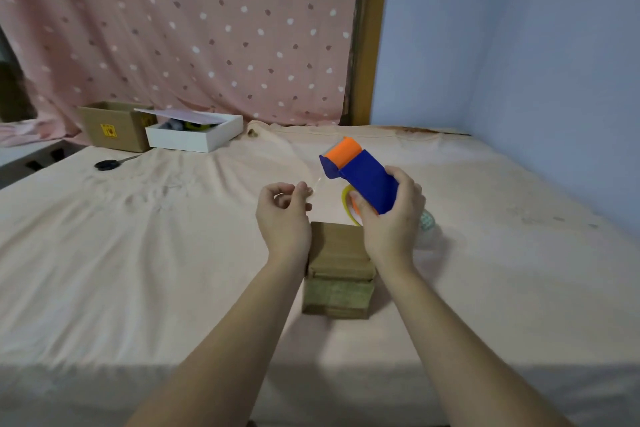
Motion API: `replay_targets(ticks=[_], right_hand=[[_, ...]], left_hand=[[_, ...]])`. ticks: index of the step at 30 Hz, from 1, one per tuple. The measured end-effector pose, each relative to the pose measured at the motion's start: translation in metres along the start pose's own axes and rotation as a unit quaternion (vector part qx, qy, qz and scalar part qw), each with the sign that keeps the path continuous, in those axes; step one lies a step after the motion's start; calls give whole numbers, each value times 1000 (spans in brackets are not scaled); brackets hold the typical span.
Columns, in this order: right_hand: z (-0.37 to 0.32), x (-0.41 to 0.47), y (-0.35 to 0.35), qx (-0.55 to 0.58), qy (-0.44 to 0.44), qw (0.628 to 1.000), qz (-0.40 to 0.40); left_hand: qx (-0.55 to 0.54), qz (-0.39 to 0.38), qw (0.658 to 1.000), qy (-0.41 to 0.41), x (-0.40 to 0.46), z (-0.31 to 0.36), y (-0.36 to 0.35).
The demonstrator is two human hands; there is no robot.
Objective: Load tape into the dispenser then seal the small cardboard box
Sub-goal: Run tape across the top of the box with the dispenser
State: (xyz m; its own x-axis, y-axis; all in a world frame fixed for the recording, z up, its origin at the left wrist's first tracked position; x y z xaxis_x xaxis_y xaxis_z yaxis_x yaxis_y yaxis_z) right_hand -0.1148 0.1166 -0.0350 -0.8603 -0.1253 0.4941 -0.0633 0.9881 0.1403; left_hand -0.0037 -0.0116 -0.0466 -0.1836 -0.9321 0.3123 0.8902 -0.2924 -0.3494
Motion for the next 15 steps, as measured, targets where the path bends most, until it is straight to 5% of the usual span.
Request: replay_targets(ticks=[9,15], right_hand=[[22,20,-25,-31,13,999,-28],[11,46,-11,-78,62,988,-121]], left_hand=[[-38,15,998,43,24,-27,0],[53,-26,998,-1,54,1,10]])
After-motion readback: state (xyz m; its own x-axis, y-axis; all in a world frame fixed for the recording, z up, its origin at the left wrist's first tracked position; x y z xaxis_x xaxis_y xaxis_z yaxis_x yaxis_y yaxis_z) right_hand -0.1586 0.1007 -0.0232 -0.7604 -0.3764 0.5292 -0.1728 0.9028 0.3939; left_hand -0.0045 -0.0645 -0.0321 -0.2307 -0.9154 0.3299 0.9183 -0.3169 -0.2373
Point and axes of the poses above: each hand's wrist, its own x-axis towards the middle knuckle, its own y-axis out of the back of the hand, z = x × y, the point moved 4 cm from there along x, towards the middle knuckle, and after that the axes turned 12 degrees about -y, right-handed, at the moved point
